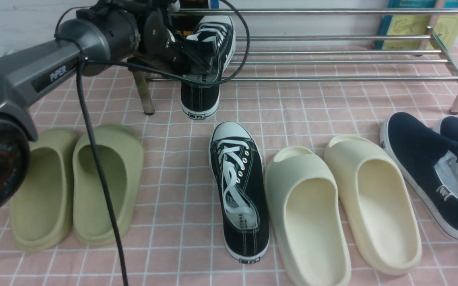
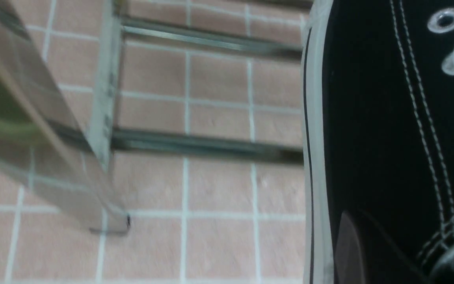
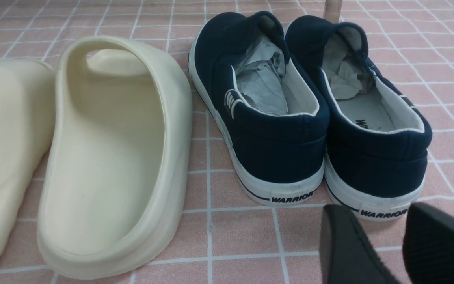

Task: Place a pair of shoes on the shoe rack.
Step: Use the left arm to put a shoe into the shoe rack, then use the left arm to grab the shoe closest to it

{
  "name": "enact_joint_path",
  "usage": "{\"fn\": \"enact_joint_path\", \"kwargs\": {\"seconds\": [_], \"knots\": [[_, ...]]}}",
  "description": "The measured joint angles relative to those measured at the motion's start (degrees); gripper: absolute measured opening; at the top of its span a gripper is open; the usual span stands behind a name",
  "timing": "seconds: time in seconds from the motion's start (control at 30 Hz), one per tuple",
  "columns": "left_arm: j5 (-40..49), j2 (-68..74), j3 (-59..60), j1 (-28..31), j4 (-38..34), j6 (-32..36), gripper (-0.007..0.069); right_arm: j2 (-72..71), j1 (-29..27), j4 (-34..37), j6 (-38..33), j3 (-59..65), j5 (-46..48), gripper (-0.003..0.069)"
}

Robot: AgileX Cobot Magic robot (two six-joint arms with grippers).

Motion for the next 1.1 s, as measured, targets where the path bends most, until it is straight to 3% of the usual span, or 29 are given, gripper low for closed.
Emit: {"fn": "enact_joint_path", "kwargs": {"seconds": [0.27,0.47,0.67,0.7,0.77,0.93,1.1], "knots": [[-0.9,4.6,-5.3,0.6,0.0,-0.1,0.0030,0.0,0.0,0.0,0.0,0.0,0.0,0.0240],[-0.8,4.5,-5.5,0.6,1.5,0.8,0.0127,0.0,0.0,0.0,0.0,0.0,0.0,0.0240],[10.6,-1.4,-5.5,0.6,2.3,2.3,0.0368,0.0,0.0,0.0,0.0,0.0,0.0,0.0240],[11.8,-1.7,-5.5,0.6,2.3,2.4,0.0382,0.0,0.0,0.0,0.0,0.0,0.0,0.0240],[19.6,-6.4,-5.6,0.6,1.4,5.9,0.0447,0.0,0.0,0.0,0.0,0.0,0.0,0.0240],[32.9,-13.3,0.0,0.6,-3.5,12.2,0.0485,0.0,0.0,0.0,0.0,0.0,0.0,0.0240],[32.4,-21.9,17.3,-1.8,-10.5,16.9,0.0485,0.0,0.0,0.0,0.0,0.0,0.0,0.0240]]}}
